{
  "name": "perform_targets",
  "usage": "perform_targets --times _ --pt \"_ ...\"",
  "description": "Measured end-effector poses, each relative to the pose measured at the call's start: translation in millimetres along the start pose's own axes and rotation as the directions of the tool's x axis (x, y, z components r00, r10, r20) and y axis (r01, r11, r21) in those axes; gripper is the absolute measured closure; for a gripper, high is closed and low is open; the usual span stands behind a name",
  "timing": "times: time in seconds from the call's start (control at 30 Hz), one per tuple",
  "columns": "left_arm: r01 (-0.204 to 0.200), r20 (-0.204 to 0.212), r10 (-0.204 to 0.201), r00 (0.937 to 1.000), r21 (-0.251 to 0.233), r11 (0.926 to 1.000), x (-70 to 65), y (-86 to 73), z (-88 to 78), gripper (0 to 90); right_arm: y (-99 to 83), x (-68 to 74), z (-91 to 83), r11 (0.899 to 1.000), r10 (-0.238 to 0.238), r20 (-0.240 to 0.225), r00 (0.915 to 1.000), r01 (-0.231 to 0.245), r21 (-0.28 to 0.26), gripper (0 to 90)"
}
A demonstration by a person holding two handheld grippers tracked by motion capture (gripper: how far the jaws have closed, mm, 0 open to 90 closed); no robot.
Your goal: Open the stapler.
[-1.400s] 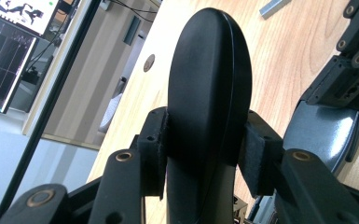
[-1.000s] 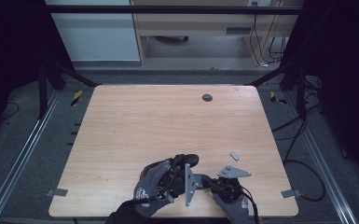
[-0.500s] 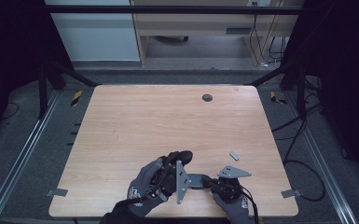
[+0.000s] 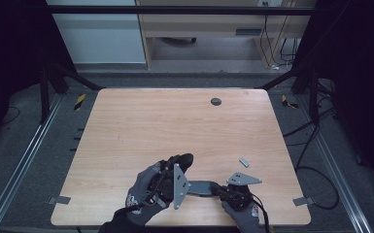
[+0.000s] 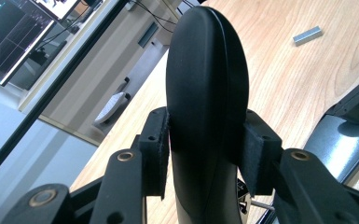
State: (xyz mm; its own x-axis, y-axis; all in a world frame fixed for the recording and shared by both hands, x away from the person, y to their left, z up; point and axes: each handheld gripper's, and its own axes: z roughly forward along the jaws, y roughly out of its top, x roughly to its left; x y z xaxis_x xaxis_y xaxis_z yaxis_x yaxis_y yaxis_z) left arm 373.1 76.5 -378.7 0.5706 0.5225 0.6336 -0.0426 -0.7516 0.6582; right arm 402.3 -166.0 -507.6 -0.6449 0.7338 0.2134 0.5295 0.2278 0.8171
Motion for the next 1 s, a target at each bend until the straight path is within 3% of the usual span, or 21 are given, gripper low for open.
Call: perform_targets --times 0.3,1.0 --pt "0.049 -0.002 -0.049 0.9988 -0.016 0.9987 8.9 -5.2 -5.8 57.9 0.0 0.0 0.0 1.000 -0.001 0.000 1.0000 0.001 0.000 90.0" --pt "0.108 -0.013 -0.108 0.9940 -0.045 0.9932 18.5 -14.1 -12.9 58.0 0.0 -0.1 0.1 1.000 0.000 -0.001 1.0000 0.000 0.000 90.0"
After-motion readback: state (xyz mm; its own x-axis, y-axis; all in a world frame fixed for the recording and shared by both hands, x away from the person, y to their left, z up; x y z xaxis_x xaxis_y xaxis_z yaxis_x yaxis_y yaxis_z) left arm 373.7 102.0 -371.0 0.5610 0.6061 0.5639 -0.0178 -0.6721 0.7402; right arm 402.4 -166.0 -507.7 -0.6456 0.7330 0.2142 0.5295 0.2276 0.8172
